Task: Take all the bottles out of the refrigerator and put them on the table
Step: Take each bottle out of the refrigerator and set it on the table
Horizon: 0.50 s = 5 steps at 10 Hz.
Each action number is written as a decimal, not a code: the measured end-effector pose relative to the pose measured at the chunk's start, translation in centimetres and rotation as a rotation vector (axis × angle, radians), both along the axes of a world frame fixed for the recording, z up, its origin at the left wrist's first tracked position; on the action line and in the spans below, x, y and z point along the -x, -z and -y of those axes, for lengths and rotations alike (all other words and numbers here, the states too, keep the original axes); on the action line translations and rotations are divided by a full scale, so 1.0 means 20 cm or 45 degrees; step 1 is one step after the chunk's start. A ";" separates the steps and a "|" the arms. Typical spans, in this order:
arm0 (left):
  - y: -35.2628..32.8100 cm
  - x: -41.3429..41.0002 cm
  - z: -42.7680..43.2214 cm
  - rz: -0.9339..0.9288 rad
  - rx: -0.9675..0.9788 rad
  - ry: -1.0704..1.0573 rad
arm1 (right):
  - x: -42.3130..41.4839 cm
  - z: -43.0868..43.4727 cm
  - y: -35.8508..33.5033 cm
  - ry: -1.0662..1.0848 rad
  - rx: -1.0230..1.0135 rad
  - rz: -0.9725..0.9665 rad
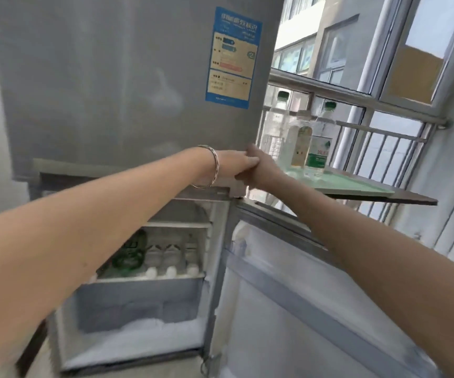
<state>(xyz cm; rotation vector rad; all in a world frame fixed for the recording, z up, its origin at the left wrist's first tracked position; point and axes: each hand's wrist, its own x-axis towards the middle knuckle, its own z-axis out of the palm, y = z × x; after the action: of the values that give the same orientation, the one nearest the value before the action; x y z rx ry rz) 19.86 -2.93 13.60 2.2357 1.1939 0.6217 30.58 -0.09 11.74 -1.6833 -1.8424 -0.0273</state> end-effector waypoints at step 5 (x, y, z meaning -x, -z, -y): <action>0.90 0.89 -0.39 -0.207 0.394 -0.601 | 0.93 -0.46 0.99 -0.489 0.691 0.325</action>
<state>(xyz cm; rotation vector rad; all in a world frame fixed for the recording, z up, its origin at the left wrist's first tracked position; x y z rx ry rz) 2.09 4.91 -4.48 1.7801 1.7912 0.3939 11.91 9.19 -8.05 -1.6857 -2.5061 0.4779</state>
